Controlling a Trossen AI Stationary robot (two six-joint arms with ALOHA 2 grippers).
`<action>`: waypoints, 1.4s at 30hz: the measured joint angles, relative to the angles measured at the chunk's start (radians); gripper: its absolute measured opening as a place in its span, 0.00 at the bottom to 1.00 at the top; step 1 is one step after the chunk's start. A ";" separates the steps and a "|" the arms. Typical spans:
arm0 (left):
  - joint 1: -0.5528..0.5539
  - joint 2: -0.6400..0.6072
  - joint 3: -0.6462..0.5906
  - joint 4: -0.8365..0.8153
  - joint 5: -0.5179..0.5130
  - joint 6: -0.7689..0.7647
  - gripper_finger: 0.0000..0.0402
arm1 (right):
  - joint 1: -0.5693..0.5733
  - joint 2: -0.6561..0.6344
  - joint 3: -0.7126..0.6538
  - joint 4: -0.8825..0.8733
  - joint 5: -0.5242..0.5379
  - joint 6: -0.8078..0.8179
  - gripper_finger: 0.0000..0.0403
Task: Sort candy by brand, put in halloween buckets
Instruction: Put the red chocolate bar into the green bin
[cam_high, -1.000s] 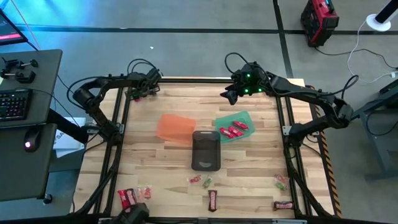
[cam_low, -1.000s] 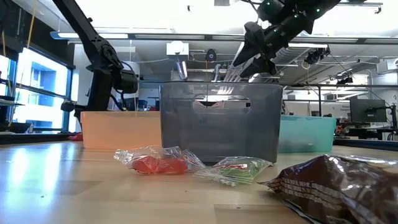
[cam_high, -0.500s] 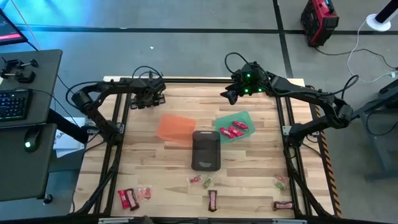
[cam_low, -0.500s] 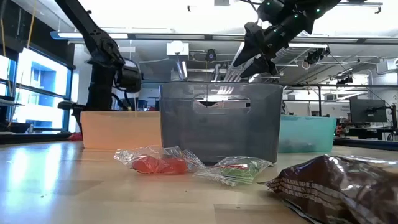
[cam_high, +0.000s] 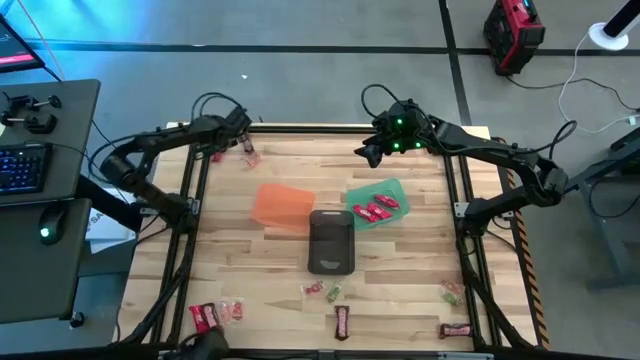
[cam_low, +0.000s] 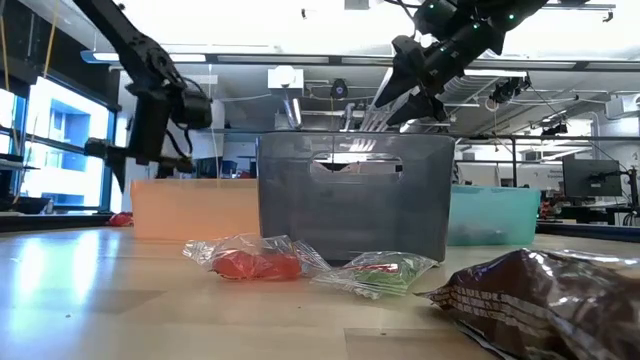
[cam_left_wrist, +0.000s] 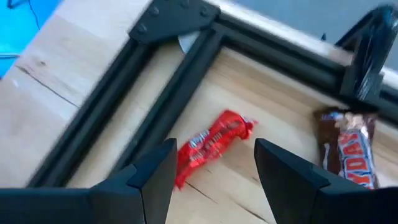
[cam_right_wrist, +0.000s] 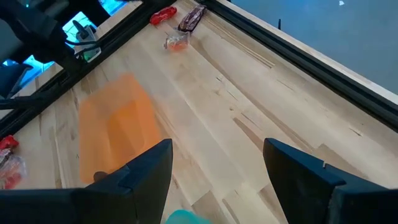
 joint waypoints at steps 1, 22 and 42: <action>-0.004 0.024 0.000 0.003 0.001 -0.019 0.51 | 0.000 0.000 0.000 0.000 0.000 0.000 0.61; -0.059 0.201 -0.009 0.049 -0.109 -0.016 0.45 | 0.001 0.000 0.000 -0.007 -0.001 0.060 0.61; -0.147 0.117 -0.048 0.019 0.010 0.034 0.01 | 0.001 0.000 0.000 -0.044 -0.001 0.042 0.61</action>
